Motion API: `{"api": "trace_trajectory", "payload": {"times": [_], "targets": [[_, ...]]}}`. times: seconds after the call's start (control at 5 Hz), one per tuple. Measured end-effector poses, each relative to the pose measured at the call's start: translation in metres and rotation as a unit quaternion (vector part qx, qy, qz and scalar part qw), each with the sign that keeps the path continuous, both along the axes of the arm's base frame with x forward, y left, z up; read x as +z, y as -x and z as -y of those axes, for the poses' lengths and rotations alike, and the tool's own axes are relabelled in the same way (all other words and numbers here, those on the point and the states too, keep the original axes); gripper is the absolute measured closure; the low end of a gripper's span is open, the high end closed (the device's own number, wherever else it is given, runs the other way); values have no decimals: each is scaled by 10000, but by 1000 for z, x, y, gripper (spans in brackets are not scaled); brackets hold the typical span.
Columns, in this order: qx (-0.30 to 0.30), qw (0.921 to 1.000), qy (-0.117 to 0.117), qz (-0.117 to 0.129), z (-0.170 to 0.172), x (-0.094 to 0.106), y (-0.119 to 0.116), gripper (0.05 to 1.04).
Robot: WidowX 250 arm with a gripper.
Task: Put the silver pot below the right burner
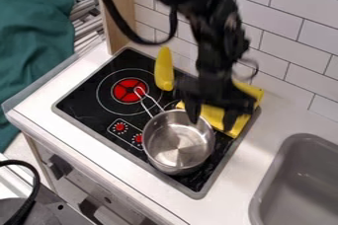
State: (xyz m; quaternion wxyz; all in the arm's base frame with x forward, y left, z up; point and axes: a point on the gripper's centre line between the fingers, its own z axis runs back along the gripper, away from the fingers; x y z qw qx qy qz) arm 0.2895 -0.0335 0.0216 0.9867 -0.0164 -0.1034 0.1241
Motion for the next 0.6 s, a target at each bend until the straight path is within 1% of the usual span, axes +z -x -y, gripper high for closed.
{"api": "trace_trajectory", "payload": {"times": [0.2, 0.4, 0.6], "targets": [[-472, 9985, -247, -111, -10, 31, -7, 68], [-528, 9981, -222, -236, -33, 40, -12, 74], [-555, 9969, -135, -539, -55, 35, -18, 77]]}}
